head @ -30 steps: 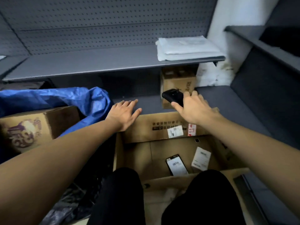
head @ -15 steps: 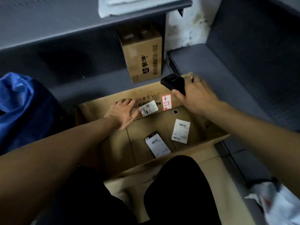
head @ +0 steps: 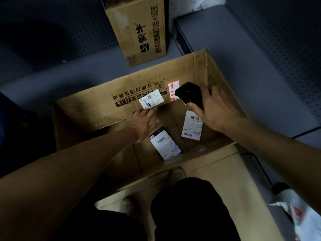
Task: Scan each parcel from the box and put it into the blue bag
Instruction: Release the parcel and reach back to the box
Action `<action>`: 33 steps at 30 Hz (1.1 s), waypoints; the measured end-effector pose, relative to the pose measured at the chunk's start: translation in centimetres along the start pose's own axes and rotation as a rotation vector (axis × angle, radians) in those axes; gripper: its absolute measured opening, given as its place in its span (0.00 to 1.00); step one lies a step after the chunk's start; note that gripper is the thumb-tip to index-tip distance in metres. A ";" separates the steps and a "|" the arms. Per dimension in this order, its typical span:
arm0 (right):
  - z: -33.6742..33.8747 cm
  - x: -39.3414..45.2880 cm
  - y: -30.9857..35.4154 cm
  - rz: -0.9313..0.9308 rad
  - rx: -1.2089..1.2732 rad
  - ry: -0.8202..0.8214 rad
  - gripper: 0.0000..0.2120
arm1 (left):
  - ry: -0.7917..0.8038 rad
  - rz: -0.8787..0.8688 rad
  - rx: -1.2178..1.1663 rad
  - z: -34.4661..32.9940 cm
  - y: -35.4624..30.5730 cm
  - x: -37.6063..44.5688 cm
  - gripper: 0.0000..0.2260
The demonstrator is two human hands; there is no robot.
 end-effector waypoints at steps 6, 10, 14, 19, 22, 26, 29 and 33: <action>-2.7 2.2 -1.6 -0.016 0.007 0.013 0.33 | 0.061 -0.053 0.044 -4.7 -1.0 2.7 0.30; -4.1 3.4 -2.3 -0.009 -0.009 0.030 0.33 | 0.093 -0.079 0.005 -7.9 -2.0 3.9 0.29; -5.5 4.6 -2.8 -0.014 -0.047 0.064 0.33 | 0.114 0.113 -0.144 -11.1 -1.7 4.5 0.28; -6.9 5.7 -2.9 -0.003 -0.036 0.085 0.32 | 0.360 0.522 -0.422 -17.8 0.4 3.0 0.32; -7.6 6.0 -2.9 -0.002 -0.026 0.092 0.32 | 0.547 0.524 -0.426 -22.0 -0.1 2.7 0.31; -8.0 6.3 -3.0 0.001 0.008 0.100 0.33 | 0.725 0.572 -0.642 -25.6 -2.2 3.2 0.26; -8.3 6.6 -3.3 -0.004 0.028 0.101 0.33 | 0.733 0.666 -0.799 -27.0 -3.0 3.8 0.24; -8.8 7.0 -3.8 -0.023 0.032 0.124 0.33 | 0.606 0.875 -0.924 -30.9 -1.4 4.6 0.41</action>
Point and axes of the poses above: each hand's wrist, its own x-axis towards the middle knuckle, its own z-axis out of the back of the hand, y = z × x, the point moved 9 cm from there along x, towards the middle knuckle, and after that the axes turned 4 degrees about y, right-handed, at the moved point
